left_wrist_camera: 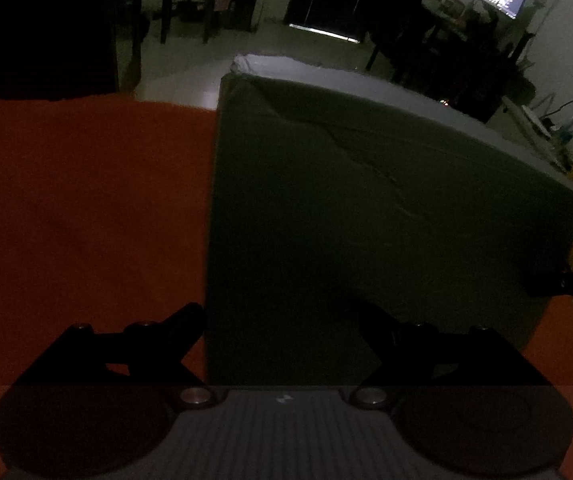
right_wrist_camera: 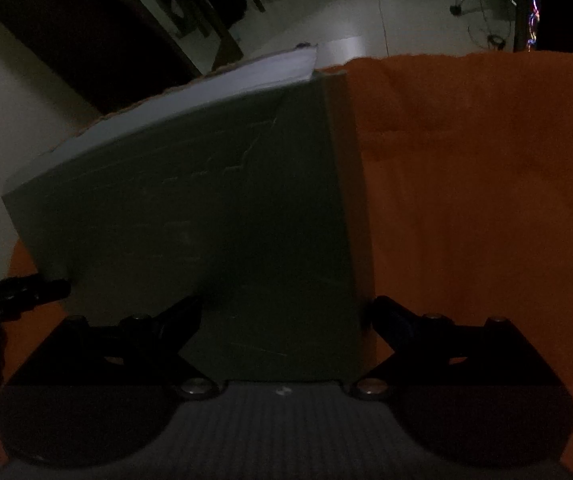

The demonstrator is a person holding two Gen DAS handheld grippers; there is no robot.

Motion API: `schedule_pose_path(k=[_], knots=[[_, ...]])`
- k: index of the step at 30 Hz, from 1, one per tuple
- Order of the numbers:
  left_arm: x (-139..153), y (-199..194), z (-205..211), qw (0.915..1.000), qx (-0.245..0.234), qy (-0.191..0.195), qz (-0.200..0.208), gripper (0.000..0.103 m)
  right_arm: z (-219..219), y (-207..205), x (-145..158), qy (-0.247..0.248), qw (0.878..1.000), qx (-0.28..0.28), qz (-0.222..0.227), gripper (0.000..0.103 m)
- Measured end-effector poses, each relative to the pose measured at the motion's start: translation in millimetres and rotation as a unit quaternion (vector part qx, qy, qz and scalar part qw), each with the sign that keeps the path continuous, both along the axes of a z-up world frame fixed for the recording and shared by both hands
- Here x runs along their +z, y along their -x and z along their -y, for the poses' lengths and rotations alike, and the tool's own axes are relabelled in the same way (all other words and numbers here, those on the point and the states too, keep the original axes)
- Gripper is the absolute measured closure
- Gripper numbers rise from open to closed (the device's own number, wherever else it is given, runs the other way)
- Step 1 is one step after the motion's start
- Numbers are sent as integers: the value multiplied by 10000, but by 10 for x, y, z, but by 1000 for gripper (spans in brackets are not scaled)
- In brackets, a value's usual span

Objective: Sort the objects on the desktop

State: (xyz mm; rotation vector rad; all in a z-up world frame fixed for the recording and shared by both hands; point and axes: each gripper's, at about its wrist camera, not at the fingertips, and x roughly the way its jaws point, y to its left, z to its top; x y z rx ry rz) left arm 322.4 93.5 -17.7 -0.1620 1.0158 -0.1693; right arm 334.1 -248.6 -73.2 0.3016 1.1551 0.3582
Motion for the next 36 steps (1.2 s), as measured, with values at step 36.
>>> schedule_pose_path(k=[36], knots=[[-372,793,228,9899,-195,-877,-1096,19,-333,1112,-97,661,9950,-249,-701,9]])
